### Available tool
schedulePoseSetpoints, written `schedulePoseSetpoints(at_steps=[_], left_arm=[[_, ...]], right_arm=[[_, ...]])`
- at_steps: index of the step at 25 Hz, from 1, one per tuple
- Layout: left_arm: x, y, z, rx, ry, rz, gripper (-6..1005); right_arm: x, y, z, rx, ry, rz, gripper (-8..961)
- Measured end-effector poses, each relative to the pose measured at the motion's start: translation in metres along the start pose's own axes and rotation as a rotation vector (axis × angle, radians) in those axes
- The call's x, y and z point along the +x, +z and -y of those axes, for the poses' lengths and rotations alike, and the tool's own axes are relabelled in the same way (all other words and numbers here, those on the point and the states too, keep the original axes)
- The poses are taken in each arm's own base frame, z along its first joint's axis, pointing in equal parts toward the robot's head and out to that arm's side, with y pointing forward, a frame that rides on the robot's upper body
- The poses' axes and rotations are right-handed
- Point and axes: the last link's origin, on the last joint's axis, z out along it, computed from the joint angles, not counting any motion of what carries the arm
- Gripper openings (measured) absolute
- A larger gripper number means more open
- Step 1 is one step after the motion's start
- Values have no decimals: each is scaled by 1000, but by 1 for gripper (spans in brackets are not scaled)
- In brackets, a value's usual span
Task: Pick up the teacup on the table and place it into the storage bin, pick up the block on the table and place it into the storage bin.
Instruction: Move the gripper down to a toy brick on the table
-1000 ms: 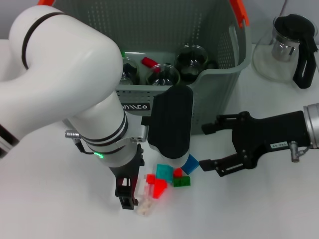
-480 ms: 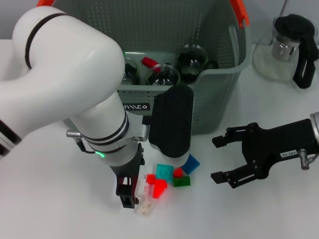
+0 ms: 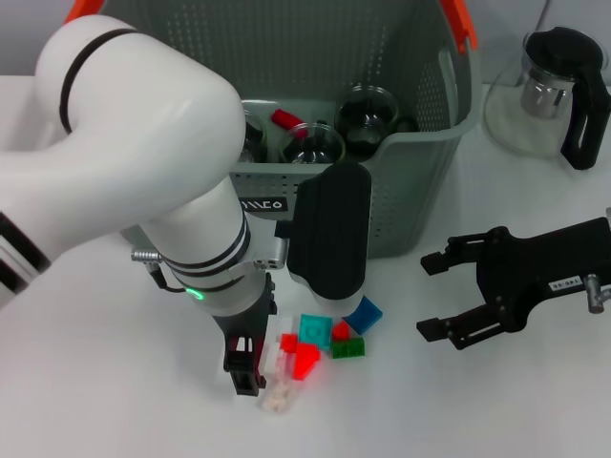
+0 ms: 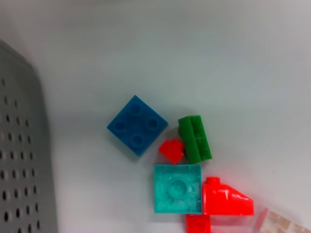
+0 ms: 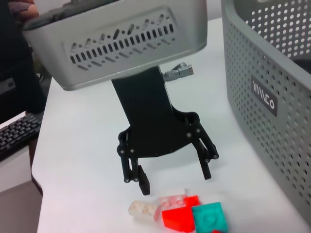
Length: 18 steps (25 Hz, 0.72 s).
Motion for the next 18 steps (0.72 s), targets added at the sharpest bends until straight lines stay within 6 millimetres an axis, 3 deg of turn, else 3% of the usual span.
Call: schedulePoseSetpoints(at_steps=[16,18], left_arm=[[2,9,-2,-9,22,5,815],[2,9,-2,-9,22,5,774]], right_arm=[[-2,1,1,8,-1,12,941],[-2,1,1,11,0,17,941]])
